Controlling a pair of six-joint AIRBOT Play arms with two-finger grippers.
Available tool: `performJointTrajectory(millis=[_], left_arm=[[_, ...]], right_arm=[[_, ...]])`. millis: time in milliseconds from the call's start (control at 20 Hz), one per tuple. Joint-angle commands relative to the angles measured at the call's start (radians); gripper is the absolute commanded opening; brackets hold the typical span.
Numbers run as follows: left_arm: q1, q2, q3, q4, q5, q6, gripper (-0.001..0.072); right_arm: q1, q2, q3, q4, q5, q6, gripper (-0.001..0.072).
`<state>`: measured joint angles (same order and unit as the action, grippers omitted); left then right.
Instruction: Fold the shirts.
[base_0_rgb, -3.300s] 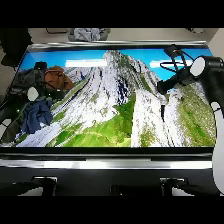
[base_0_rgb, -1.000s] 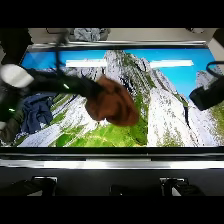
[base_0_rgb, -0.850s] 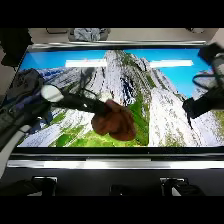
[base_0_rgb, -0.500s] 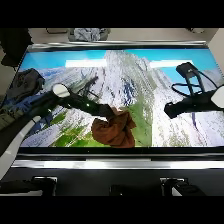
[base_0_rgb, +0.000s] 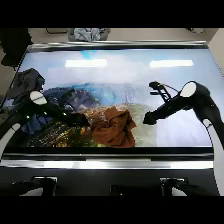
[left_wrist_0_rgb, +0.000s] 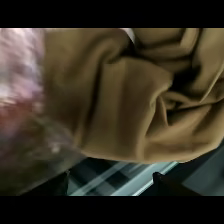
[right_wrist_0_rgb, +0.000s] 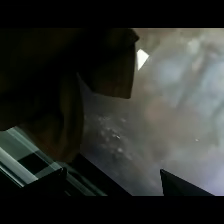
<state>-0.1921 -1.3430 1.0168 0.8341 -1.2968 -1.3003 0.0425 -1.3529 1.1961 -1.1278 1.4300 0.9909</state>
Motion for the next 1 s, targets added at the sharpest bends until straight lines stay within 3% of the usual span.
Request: performJointTrajectory(millis=[0,300,350,400,750,850,900,950], left_arm=[[-0.066,0.002,-0.201,-0.173,0.171,0.106,0.0617],[-0.147,-0.091,-0.213,-0.172,0.293,0.129,0.0591],[-0.147,-0.106,-0.213,-0.173,0.304,0.143,0.0478],[-0.146,-0.115,-0.213,-0.172,0.318,0.15,0.0423],[-0.144,-0.119,-0.213,-0.172,0.336,0.149,0.0186],[-0.14,-0.113,-0.208,-0.172,0.309,0.15,0.0217],[-0.134,-0.105,-0.201,-0.172,0.283,0.15,0.0286],[-0.121,-0.089,-0.195,-0.171,0.265,0.159,0.0282]], right_arm=[[0.0,-0.098,-0.002,0.068,0.09,-0.045,0.0679],[0.023,-0.123,-0.101,0.08,0.056,-0.065,0.0688],[0.041,-0.124,-0.14,0.08,0.032,-0.072,0.0698],[0.061,-0.124,-0.173,0.082,0.001,-0.085,0.0699],[0.105,-0.142,-0.203,0.106,-0.108,-0.079,0.069],[0.106,-0.159,-0.203,0.151,-0.105,-0.08,0.0681],[0.106,-0.166,-0.203,0.166,-0.11,-0.084,0.0678],[0.106,-0.171,-0.203,0.172,-0.117,-0.083,0.0677]])
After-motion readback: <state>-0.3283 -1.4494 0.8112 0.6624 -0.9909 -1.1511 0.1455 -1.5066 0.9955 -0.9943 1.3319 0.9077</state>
